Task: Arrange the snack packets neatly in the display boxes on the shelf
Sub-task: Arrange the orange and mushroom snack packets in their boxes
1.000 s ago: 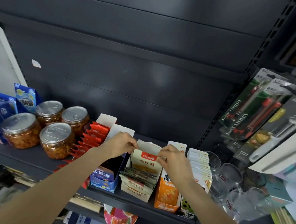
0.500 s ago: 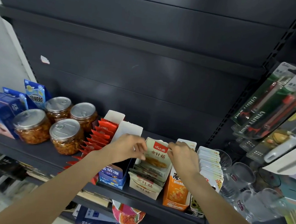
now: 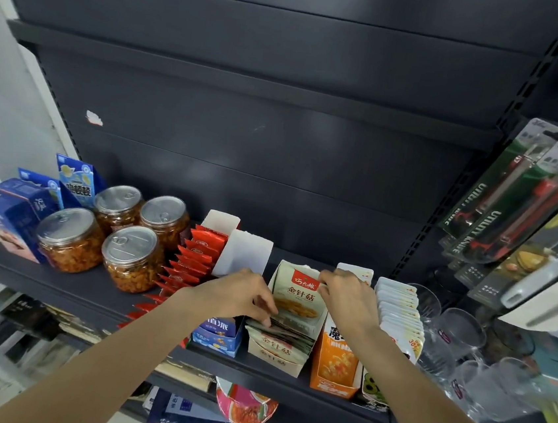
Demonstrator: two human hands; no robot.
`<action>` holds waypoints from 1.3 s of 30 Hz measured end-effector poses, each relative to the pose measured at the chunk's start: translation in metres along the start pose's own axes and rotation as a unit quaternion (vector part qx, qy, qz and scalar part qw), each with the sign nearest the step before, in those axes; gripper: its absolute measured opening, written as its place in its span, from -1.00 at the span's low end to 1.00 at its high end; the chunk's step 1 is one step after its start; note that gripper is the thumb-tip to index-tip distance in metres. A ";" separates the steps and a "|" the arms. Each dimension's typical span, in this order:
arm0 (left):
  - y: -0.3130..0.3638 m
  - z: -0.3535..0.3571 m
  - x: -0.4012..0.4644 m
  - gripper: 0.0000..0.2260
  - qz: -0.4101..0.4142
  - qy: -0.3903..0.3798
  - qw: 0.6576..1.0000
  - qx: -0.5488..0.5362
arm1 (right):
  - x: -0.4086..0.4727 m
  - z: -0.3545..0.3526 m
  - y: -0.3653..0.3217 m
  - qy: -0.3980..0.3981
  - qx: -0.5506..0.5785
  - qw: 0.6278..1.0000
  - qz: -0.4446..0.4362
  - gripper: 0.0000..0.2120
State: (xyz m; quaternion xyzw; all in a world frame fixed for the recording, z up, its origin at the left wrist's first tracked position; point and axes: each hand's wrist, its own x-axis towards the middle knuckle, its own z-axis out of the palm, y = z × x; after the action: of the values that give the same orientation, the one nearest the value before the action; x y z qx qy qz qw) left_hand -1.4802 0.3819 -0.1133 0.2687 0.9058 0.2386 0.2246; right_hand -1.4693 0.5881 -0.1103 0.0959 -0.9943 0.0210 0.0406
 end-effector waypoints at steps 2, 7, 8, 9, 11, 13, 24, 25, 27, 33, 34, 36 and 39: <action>0.000 -0.001 0.000 -0.73 0.002 -0.002 1.000 0.011 | -0.001 0.000 0.000 -0.002 -0.001 1.000 -0.002 -0.81; 0.004 0.001 0.002 -0.75 0.004 -0.010 0.997 0.080 | 0.001 0.001 -0.001 -0.017 0.001 1.000 0.004 -0.81; 0.005 0.001 0.003 -0.75 0.005 -0.007 0.995 0.100 | 0.001 0.002 -0.001 -0.022 -0.001 1.000 0.003 -0.79; 0.007 0.002 0.004 -0.75 0.004 -0.003 0.993 0.116 | 0.002 0.003 -0.001 -0.025 -0.004 1.000 -0.002 -0.76; 0.007 0.003 0.006 -0.75 0.001 0.005 0.992 0.126 | 0.003 0.005 -0.001 -0.029 -0.009 0.999 -0.009 -0.71; 0.006 0.004 0.006 -0.75 0.001 0.011 0.992 0.127 | 0.004 0.005 -0.001 -0.035 -0.008 0.999 -0.011 -0.65; 0.006 -0.014 -0.003 -0.82 0.008 0.079 0.996 0.045 | 0.003 0.002 0.001 -0.007 0.034 0.999 0.012 -0.78; 0.007 -0.012 -0.001 -0.82 0.001 0.079 0.996 0.051 | 0.002 0.002 0.000 0.005 0.010 1.000 0.003 -0.77; 0.006 -0.007 0.002 -0.84 -0.013 0.080 0.995 0.063 | -0.001 0.004 0.001 0.034 -0.005 0.999 -0.013 -0.71; 0.010 -0.007 0.004 -0.91 -0.038 0.113 0.993 0.010 | 0.009 0.005 0.011 0.015 0.082 0.995 0.051 -0.76; 0.011 -0.008 0.004 -0.93 -0.044 0.116 0.992 -0.007 | 0.011 0.005 0.012 -0.003 0.096 0.994 0.056 -0.82; 0.012 -0.010 0.002 -0.95 -0.051 0.120 0.990 -0.049 | 0.014 0.006 0.012 -0.023 0.118 0.990 0.068 -0.87; 0.014 -0.013 -0.003 -0.96 -0.047 0.140 0.984 -0.099 | 0.015 0.003 0.013 -0.028 0.140 0.987 0.075 -0.91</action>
State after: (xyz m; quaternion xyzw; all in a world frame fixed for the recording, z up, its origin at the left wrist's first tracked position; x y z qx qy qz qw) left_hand -1.4797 0.3865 -0.0945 0.1661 0.9119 0.3515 0.1318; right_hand -1.4867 0.5974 -0.1128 0.0260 -0.9867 0.1604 -0.0032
